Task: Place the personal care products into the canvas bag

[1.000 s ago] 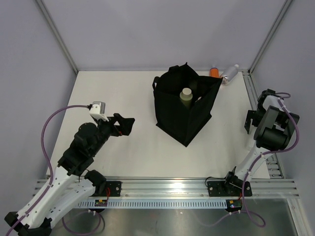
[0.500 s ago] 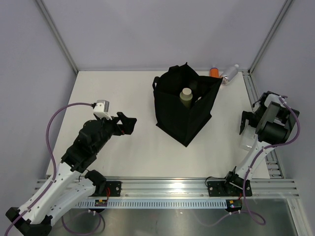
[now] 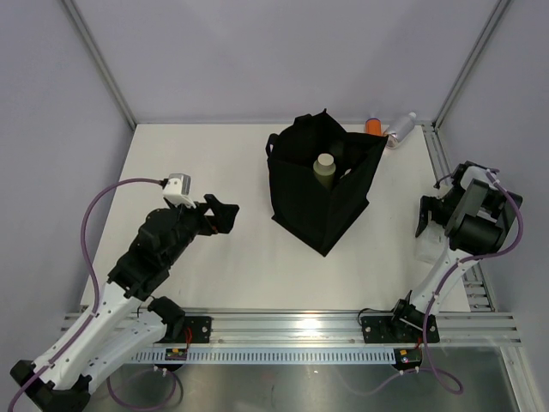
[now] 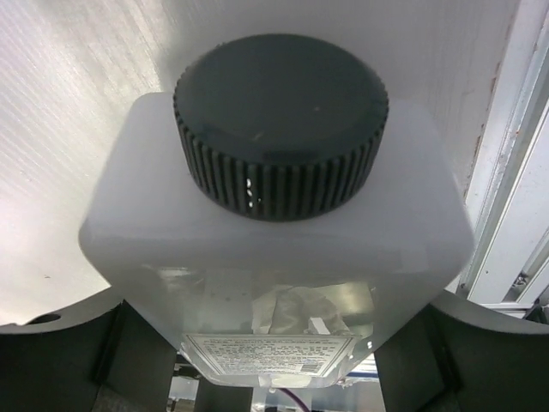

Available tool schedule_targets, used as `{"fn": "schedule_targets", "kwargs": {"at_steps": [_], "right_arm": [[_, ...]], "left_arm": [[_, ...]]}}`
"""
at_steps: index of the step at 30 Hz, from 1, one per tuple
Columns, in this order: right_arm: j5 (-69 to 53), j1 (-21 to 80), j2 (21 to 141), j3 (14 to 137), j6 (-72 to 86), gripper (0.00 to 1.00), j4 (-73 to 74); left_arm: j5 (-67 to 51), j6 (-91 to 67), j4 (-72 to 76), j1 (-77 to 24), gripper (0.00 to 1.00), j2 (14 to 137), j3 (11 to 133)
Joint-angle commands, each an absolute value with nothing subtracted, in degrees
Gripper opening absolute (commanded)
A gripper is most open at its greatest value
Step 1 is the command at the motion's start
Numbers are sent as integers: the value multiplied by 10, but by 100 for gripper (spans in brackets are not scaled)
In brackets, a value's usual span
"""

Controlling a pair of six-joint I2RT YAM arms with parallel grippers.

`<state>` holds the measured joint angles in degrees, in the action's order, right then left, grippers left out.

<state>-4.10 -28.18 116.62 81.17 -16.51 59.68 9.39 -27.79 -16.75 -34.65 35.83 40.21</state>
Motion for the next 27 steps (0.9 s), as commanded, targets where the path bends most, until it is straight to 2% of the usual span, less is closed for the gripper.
{"fn": "schedule_targets", "kwargs": {"at_steps": [1, 10, 18, 27], "right_arm": [[-89, -278, 1154, 789, -184, 0, 571], [-330, -277, 1107, 851, -271, 0, 656], [-460, -278, 1119, 914, -301, 0, 699], [-574, -278, 1006, 1015, -271, 0, 703]], "left_arm": [[112, -284, -140, -345, 99, 344, 410], [116, -286, -144, -345, 99, 342, 417], [126, -294, -159, -345, 99, 323, 415], [144, -294, -178, -345, 99, 303, 419]]}}
